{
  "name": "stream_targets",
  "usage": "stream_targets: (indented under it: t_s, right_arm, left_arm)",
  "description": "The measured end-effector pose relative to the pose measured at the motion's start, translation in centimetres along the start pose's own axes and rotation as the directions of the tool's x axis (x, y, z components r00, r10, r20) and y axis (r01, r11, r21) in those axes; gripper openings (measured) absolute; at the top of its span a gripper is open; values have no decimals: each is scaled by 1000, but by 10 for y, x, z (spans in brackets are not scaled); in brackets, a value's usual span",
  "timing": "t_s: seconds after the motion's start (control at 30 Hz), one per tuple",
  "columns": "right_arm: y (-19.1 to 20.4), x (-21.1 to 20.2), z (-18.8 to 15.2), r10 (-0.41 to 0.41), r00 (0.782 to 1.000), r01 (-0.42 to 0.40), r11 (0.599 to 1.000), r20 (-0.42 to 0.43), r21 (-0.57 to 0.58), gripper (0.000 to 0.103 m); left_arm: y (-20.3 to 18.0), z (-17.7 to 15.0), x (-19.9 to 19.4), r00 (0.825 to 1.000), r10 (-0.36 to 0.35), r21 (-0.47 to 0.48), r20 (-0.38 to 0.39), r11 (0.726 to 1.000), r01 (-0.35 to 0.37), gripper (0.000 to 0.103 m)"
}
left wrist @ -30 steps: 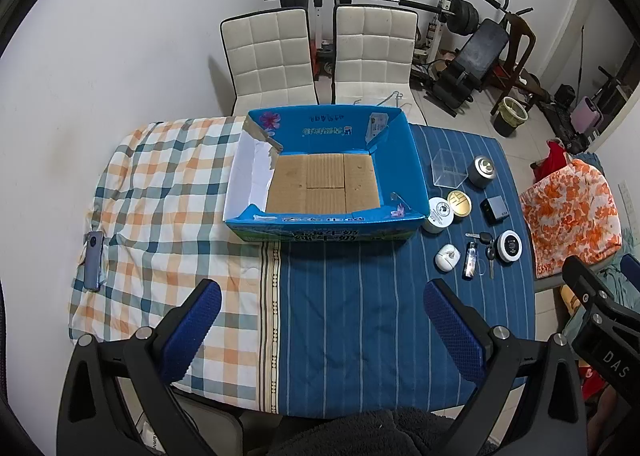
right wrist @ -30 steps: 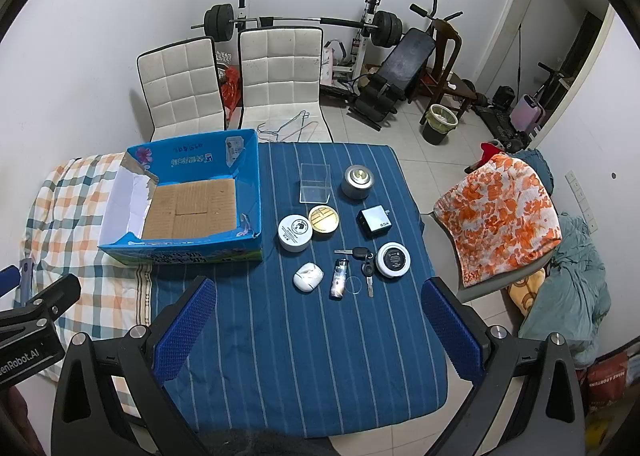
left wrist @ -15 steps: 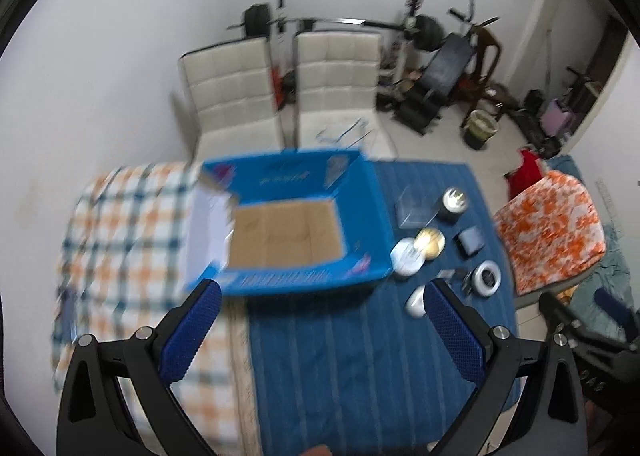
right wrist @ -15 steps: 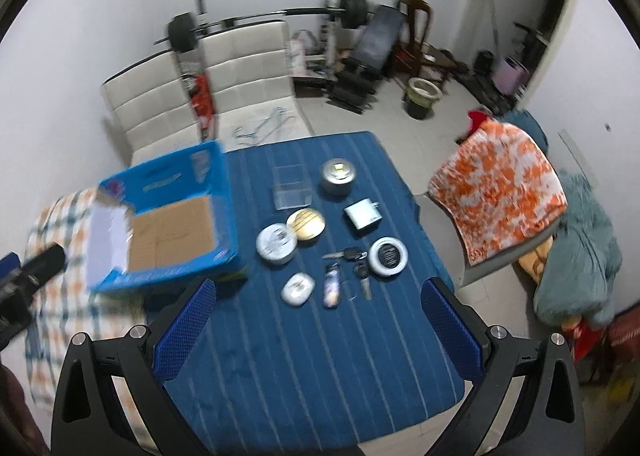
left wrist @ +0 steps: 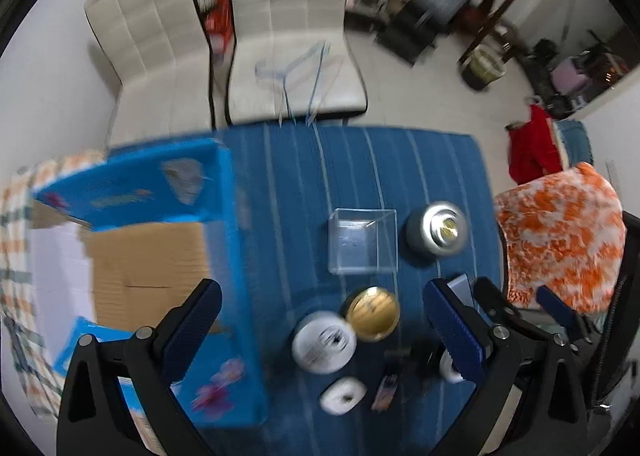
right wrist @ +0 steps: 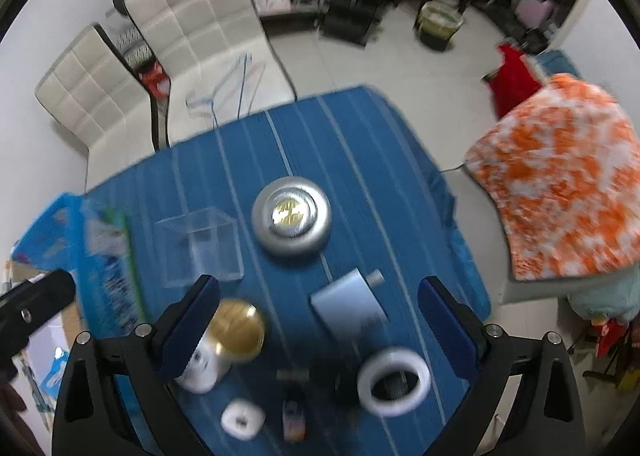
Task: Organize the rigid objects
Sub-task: 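Grasp the clear plastic cube box with the left tool while the right tool grasps the silver tin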
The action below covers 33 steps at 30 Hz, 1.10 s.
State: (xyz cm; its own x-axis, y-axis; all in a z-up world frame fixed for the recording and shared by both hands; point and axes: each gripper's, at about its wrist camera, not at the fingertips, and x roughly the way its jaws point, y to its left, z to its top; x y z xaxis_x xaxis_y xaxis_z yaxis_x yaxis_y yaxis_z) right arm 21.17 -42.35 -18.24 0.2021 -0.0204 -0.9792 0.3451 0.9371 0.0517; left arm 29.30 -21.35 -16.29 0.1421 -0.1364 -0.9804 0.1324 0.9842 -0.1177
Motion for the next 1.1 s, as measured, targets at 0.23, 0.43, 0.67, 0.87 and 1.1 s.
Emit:
stream_targets:
  t_s: [0.23, 0.43, 0.67, 0.87, 1.1]
  right_arm:
    - [13, 90, 34, 52, 991, -58, 997, -127, -43, 95]
    - [9, 115, 29, 31, 984, -46, 996, -175, -82, 75]
    - [-28, 114, 6, -35, 976, 16, 996, -213, -90, 75]
    - [-39, 109, 1, -25, 977, 8, 996, -211, -83, 75]
    - [-45, 108, 1, -18, 975, 3, 998, -222, -68, 75]
  left_arm:
    - [-8, 38, 57, 995, 73, -25, -73, 997, -75, 103]
    - [-13, 50, 72, 991, 88, -21, -100, 996, -90, 103]
    - [-31, 37, 110, 977, 80, 33, -199, 997, -75, 103]
    - [-43, 35, 127, 967, 13, 17, -255, 1000, -9, 103]
    - [-47, 29, 132, 961, 24, 31, -274, 999, -16, 102]
